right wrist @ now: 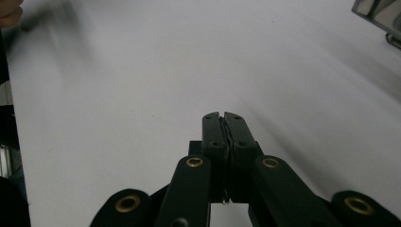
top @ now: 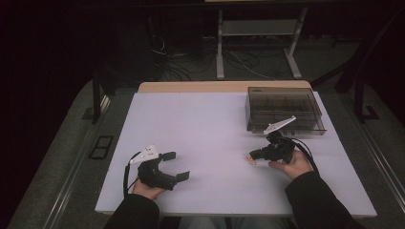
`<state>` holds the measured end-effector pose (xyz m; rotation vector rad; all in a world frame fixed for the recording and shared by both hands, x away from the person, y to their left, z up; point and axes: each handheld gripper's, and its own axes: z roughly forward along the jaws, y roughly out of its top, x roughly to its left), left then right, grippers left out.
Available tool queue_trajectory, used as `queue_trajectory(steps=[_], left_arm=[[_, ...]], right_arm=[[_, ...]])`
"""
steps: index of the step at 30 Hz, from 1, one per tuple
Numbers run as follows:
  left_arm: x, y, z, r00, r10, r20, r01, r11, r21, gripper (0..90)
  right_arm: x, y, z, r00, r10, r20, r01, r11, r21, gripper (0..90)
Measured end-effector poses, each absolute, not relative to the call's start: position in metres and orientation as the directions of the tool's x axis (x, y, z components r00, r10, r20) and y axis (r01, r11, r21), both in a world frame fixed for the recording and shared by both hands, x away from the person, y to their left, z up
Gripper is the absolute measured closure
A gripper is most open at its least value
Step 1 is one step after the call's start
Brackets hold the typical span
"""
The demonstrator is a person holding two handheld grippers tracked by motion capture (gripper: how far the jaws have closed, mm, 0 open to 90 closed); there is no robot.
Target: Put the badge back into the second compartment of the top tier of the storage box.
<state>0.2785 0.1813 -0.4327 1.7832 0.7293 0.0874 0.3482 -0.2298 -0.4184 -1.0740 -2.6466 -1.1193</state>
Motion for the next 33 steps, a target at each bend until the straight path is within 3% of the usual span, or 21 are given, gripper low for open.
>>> queue_trajectory(steps=[33], left_arm=[[0.279,0.182,-0.433,0.801,0.517,-0.302,0.433,-0.152,0.888,0.0]], right_arm=[[0.346,-0.245,-0.373,-0.768,0.568,0.296,0.607,0.499,0.618,87.2]])
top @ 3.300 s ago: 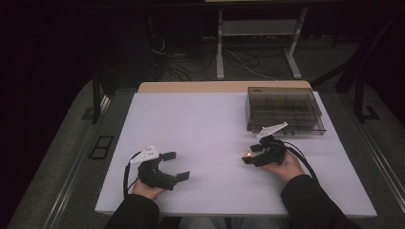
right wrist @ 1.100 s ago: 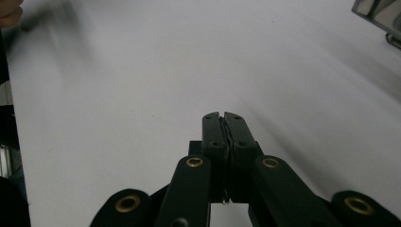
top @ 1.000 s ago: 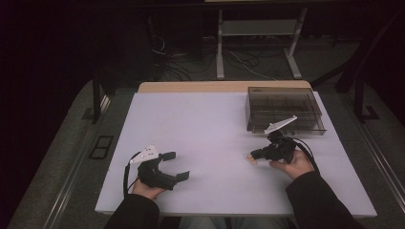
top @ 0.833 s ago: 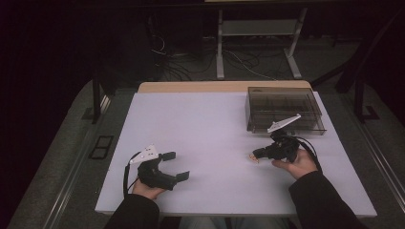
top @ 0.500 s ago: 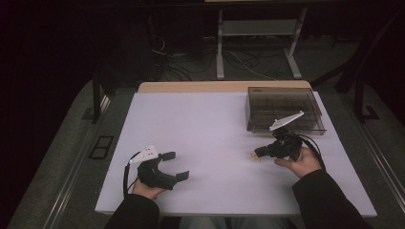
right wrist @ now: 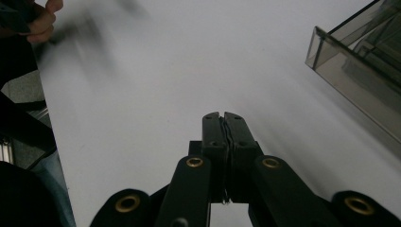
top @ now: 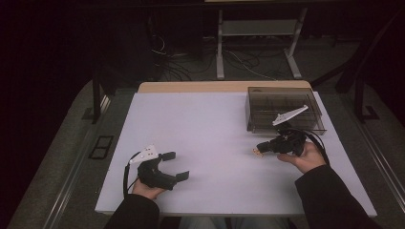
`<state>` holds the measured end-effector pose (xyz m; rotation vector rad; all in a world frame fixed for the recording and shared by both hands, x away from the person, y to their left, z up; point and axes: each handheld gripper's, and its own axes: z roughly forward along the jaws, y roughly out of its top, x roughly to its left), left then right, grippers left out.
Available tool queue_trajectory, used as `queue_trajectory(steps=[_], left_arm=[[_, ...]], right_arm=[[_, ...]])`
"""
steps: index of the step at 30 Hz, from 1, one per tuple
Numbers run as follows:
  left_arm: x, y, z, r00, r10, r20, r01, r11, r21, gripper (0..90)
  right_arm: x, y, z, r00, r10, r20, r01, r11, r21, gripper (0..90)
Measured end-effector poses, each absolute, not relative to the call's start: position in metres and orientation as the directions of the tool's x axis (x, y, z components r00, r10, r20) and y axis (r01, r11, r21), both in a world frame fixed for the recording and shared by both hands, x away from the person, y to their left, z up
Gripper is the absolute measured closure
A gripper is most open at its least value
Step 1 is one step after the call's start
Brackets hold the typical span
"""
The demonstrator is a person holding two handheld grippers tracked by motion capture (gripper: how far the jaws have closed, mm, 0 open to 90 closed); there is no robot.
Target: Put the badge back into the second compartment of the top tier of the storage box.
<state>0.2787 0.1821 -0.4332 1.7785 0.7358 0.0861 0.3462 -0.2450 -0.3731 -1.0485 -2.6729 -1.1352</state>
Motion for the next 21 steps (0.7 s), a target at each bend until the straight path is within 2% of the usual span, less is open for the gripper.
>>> queue_trajectory(steps=[21], left_arm=[[0.279,0.182,-0.433,0.802,0.516,-0.302,0.433,-0.153,0.888,0.0]], right_arm=[[0.351,-0.258,-0.35,-0.764,0.586,0.268,0.597,0.488,0.637,87.2]])
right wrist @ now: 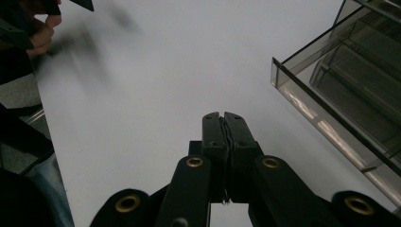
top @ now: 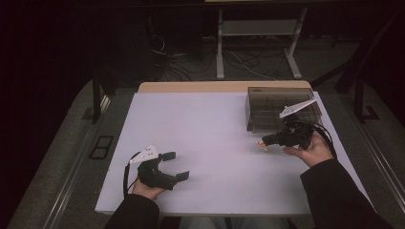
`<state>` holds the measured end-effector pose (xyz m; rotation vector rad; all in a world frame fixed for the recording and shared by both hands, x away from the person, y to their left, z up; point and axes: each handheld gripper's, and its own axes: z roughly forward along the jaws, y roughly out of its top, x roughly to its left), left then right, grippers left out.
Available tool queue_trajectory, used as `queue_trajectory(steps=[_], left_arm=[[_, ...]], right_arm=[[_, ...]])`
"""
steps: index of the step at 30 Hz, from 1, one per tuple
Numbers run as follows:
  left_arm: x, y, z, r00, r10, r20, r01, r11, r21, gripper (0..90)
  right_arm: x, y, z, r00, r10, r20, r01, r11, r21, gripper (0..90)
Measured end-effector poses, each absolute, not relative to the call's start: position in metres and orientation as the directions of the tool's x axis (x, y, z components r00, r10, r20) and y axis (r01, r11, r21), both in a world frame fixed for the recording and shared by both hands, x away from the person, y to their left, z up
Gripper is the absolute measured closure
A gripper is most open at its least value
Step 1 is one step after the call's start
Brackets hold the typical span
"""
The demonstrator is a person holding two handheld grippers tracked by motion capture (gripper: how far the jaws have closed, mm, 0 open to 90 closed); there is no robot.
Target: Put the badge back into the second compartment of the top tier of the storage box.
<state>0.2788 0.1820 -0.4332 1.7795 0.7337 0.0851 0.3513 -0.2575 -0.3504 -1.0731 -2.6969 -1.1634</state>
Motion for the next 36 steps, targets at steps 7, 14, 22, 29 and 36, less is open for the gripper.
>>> queue_trajectory(steps=[7,14,22,29,36], left_arm=[[0.279,0.182,-0.433,0.799,0.518,-0.304,0.435,-0.15,0.888,0.0],[0.279,0.182,-0.433,0.799,0.518,-0.304,0.435,-0.15,0.888,0.0],[0.279,0.183,-0.433,0.799,0.519,-0.304,0.435,-0.15,0.888,0.0],[0.279,0.182,-0.434,0.799,0.519,-0.303,0.435,-0.151,0.888,0.0],[0.279,0.182,-0.434,0.799,0.519,-0.303,0.436,-0.152,0.887,0.0]], right_arm=[[0.355,-0.262,-0.342,-0.763,0.593,0.258,0.593,0.482,0.645,87.2],[0.36,-0.269,-0.336,-0.751,0.611,0.251,0.599,0.471,0.647,87.1],[0.366,-0.279,-0.338,-0.728,0.636,0.257,0.62,0.451,0.642,87.1],[0.369,-0.287,-0.33,-0.72,0.648,0.25,0.622,0.441,0.647,87.1],[0.371,-0.293,-0.321,-0.714,0.659,0.235,0.618,0.437,0.653,87.1]])
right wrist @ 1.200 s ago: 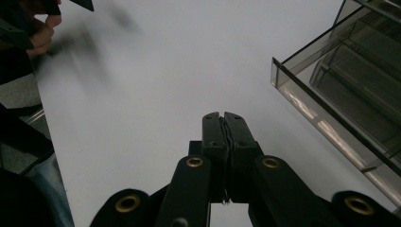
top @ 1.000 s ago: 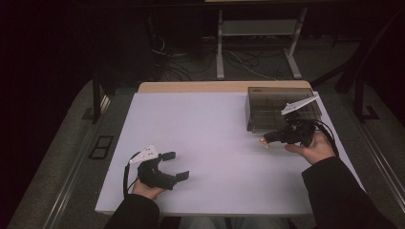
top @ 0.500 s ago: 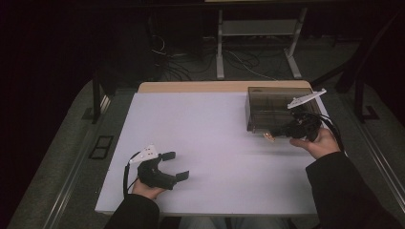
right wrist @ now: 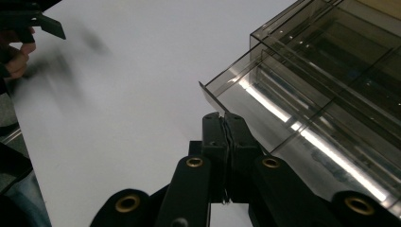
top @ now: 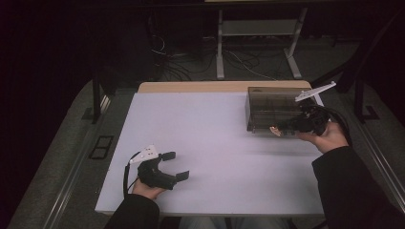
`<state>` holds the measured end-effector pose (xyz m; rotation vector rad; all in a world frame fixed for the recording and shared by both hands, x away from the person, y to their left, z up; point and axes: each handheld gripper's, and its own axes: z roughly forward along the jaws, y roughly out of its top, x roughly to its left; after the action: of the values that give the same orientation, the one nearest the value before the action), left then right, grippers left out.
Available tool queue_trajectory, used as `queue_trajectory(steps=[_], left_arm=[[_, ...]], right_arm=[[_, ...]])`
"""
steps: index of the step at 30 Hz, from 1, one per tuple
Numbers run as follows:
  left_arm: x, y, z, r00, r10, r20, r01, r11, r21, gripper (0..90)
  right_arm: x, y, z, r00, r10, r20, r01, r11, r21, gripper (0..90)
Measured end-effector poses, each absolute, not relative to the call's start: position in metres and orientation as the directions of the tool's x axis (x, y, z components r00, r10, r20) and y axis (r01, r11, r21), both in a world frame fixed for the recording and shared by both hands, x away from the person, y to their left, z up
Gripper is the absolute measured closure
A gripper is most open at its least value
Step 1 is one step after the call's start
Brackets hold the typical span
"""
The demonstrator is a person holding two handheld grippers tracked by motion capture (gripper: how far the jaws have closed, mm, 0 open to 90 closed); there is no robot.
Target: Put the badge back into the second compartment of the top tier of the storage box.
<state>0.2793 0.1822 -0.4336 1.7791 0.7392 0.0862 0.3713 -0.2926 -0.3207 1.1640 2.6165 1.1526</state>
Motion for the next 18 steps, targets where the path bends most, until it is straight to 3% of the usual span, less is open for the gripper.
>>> queue_trajectory(steps=[18], left_arm=[[0.28,0.182,-0.434,0.801,0.518,-0.302,0.435,-0.155,0.887,0.0]], right_arm=[[0.385,-0.304,-0.303,-0.699,0.685,0.207,0.62,0.435,0.653,87.1]])
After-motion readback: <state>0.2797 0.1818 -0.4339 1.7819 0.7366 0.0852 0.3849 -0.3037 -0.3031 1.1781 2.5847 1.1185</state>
